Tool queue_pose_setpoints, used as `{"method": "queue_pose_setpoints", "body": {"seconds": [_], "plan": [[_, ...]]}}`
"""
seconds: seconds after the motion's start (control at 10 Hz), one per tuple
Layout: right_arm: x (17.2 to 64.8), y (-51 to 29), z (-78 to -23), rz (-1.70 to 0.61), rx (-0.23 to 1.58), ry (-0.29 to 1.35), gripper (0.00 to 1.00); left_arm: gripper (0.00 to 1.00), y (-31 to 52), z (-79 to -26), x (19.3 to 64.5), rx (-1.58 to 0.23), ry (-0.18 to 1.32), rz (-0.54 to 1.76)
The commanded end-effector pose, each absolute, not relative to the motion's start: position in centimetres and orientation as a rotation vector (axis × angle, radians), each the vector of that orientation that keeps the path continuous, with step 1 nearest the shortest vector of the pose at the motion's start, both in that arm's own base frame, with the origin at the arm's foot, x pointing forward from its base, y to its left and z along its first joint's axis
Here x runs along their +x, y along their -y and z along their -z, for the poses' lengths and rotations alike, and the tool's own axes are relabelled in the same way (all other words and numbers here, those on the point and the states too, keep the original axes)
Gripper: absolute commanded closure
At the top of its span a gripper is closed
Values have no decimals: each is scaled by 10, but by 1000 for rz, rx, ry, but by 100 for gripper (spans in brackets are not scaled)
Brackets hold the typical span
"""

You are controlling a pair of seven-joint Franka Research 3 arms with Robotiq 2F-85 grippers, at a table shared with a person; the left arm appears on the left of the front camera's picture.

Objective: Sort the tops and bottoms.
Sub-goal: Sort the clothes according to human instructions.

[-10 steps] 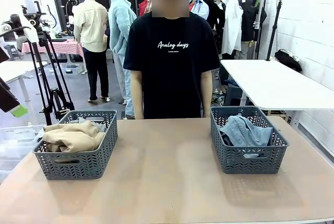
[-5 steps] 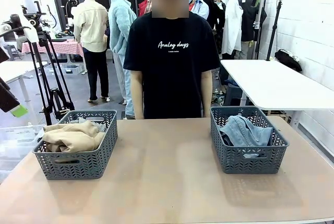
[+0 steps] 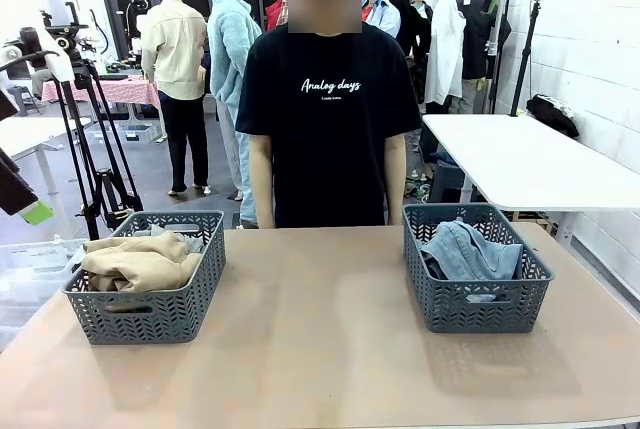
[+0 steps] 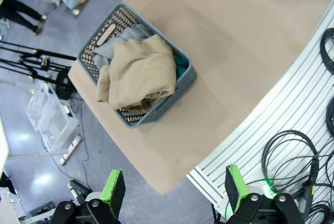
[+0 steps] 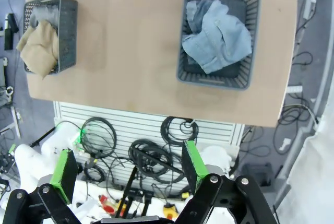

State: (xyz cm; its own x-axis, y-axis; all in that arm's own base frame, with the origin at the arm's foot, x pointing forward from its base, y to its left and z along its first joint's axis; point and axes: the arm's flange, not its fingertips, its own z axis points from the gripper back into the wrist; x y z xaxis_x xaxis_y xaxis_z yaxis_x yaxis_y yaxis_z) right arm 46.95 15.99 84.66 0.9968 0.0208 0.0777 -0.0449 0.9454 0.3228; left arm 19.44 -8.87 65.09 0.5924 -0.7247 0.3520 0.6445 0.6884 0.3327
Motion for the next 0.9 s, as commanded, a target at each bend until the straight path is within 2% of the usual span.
{"method": "queue_pose_setpoints", "body": {"seconds": [0.0,0.8], "plan": [[470,-159,-848,-37,318,72,0,0,87,-652,194,186,479,794],[470,-159,-848,-37,318,72,0,0,87,-652,194,186,479,794]]}}
